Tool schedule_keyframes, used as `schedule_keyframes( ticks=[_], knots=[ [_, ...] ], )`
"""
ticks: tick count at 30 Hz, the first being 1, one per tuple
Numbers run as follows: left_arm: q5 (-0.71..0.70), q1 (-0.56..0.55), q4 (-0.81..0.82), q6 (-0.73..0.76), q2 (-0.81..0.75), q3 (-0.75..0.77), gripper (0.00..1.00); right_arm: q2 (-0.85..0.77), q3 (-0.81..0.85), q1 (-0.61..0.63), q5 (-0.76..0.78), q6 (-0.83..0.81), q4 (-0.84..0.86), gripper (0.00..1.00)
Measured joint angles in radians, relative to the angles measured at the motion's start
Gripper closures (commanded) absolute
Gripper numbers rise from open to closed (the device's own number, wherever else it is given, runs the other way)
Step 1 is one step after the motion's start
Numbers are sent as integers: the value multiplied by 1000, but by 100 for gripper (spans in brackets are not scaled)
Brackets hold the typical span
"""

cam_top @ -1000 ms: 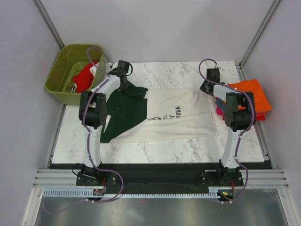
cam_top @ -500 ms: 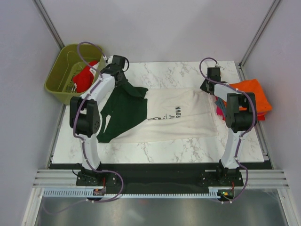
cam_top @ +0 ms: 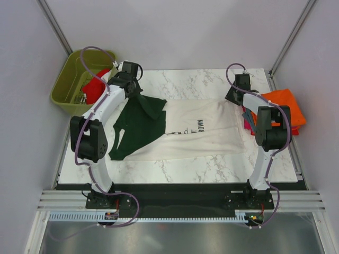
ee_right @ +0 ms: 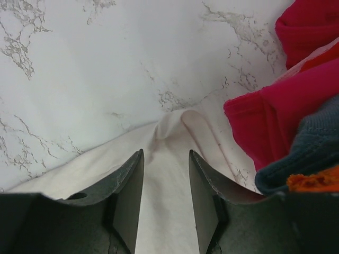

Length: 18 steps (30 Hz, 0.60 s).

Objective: Fold and stack the t-shirts
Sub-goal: Fold the tshirt

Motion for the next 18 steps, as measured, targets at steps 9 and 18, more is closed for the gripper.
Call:
schedule_keyframes(
  ticks=[9, 18],
  knots=[
    [8, -1, -10, 0, 0, -12, 98, 4, 25, -10, 5, -2, -16, 69],
    [8, -1, -11, 0, 0, -12, 98, 73, 98, -11, 15, 2, -18, 80]
  ],
)
